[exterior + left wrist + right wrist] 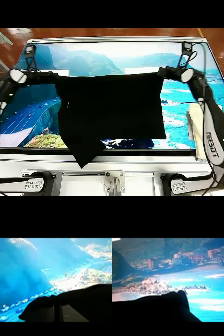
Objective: Fold the shirts.
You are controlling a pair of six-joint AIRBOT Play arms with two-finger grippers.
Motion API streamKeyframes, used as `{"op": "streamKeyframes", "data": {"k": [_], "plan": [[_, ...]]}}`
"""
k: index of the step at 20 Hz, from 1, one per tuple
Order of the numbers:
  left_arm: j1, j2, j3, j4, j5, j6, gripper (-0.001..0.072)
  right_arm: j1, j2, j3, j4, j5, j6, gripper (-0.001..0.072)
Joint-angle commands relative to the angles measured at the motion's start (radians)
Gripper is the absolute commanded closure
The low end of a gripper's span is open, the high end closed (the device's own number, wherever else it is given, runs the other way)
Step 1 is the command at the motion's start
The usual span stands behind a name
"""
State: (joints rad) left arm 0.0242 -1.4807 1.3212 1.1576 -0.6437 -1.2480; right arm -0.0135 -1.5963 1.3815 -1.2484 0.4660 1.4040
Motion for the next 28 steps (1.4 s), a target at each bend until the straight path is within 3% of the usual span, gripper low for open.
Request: {"op": "streamKeyframes", "data": {"k": [1, 5, 8, 13, 17, 20, 21, 22, 23, 24, 28], "plan": [[-0.034, -0.093, -0.002, -0.006, 0.113, 0.005, 0.0668, 0.03, -0.094, -0.001, 0.035, -0.162, -0.047, 0.0653], [-0.034, -0.135, -0.002, -0.01, 0.075, -0.05, 0.0668, 0.027, -0.134, -0.001, 0.034, -0.092, -0.045, 0.0653], [-0.007, -0.121, 0.001, 0.018, -0.091, -0.047, 0.0668, 0.027, -0.076, -0.001, -0.056, 0.048, -0.048, 0.0653], [0.012, -0.151, -0.005, 0.04, -0.449, -0.047, 0.0668, 0.027, -0.053, -0.002, -0.218, 0.406, 0.008, 0.0653], [0.012, -0.213, -0.005, 0.04, -0.602, -0.047, 0.0668, 0.027, -0.124, -0.002, -0.222, 0.548, 0.049, 0.0653], [0.013, -0.218, 0.0, 0.04, -0.619, -0.047, 0.0669, 0.027, -0.142, -0.001, -0.213, 0.559, 0.119, 0.0651], [0.014, -0.217, 0.011, 0.04, -0.625, -0.048, 0.0656, 0.027, -0.138, -0.001, -0.212, 0.557, 0.132, 0.0567], [0.015, -0.217, 0.031, 0.039, -0.647, -0.048, 0.0502, 0.027, -0.129, -0.001, -0.212, 0.559, 0.133, 0.0334], [0.021, -0.216, 0.061, 0.043, -0.694, -0.048, 0.0216, 0.027, -0.11, -0.001, -0.214, 0.563, 0.129, 0.0138], [0.031, -0.215, 0.098, 0.056, -0.745, -0.048, 0.0091, 0.027, -0.081, -0.001, -0.236, 0.58, 0.111, 0.0126], [0.127, -0.128, 0.203, 0.088, -0.902, -0.097, 0.0099, 0.001, 0.091, -0.001, -0.58, 0.741, 0.103, 0.0127]]}}
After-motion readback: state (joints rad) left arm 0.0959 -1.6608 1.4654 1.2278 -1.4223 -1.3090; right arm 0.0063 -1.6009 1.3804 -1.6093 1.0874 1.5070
